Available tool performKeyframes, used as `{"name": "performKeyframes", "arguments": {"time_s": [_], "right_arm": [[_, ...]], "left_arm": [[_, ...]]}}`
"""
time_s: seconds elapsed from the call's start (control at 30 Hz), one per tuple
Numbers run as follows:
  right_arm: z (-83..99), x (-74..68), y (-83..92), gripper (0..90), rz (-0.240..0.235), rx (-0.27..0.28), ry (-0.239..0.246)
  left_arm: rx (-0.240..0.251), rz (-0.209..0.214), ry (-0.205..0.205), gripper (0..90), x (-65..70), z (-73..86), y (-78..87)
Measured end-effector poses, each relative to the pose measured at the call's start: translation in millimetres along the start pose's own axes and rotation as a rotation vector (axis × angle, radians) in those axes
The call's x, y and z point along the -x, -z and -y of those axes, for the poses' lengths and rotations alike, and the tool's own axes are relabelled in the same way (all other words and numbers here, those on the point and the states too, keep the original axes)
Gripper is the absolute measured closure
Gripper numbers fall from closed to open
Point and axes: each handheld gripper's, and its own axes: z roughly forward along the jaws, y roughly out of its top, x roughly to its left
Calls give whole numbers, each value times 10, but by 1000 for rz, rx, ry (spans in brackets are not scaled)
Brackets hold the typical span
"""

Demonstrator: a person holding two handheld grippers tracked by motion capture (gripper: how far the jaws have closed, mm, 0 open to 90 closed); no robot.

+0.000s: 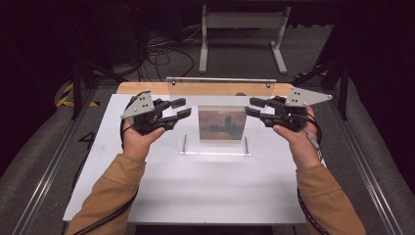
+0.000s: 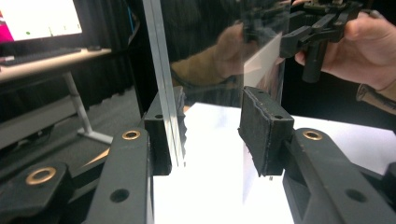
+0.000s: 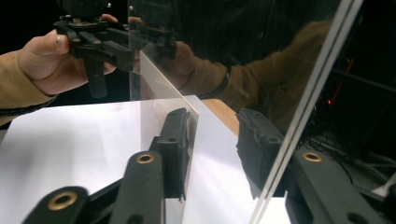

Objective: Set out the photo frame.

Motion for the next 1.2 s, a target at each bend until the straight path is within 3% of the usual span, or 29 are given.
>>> {"name": "performKeyframes", "arguments": {"time_s": [0.37, 0.83, 1.03, 1.2], "right_arm": [[116, 108, -167, 471, -4, -36, -68], [249, 222, -220, 374, 27, -66, -119], [291, 242, -206, 336, 43, -68, -143], [284, 209, -182, 282, 54, -77, -131]], "left_arm": [[-40, 4, 61, 552, -130, 162, -113], [-95, 10, 96, 533, -199, 292, -224], [-101, 19, 123, 485, -212, 337, -227], [-114, 23, 127, 368, -175, 325, -208]]}}
